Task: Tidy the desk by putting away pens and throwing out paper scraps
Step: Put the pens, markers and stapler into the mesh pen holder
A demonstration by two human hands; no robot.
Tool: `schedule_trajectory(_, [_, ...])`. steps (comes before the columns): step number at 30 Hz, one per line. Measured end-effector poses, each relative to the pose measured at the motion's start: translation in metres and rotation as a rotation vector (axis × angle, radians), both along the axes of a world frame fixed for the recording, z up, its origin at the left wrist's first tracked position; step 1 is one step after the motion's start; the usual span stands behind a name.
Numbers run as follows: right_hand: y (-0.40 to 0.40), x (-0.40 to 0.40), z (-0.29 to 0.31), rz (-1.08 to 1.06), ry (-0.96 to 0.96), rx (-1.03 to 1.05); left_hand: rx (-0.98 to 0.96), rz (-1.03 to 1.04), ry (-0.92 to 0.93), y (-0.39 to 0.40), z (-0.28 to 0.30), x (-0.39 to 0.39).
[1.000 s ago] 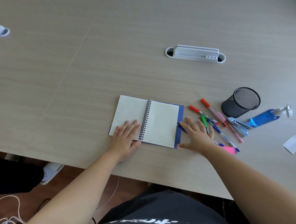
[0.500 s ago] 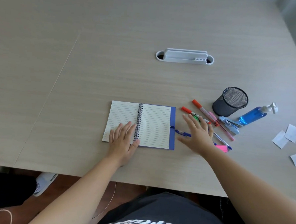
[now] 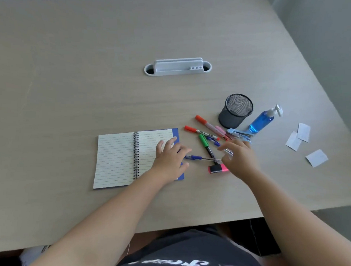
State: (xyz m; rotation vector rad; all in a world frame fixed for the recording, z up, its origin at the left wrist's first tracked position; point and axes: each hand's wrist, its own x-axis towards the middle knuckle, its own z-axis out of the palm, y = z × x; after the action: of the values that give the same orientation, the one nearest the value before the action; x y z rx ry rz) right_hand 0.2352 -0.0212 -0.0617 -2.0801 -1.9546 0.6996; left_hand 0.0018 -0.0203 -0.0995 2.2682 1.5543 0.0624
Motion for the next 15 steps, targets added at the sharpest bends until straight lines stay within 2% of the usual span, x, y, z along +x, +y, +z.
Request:
schedule_trajectory(4, [-0.022, 0.015, 0.002, 0.216, -0.155, -0.165, 0.052, -0.006, 0.008, 0.005, -0.004, 0.014])
schedule_trajectory(7, [-0.03, 0.016, -0.005, 0.28, -0.259, -0.178, 0.091, 0.023, 0.002, 0.009, -0.004, 0.017])
schedule_trajectory(15, [-0.035, 0.023, -0.008, 0.223, -0.186, -0.08, 0.151, 0.169, -0.15, 0.013, 0.019, 0.002])
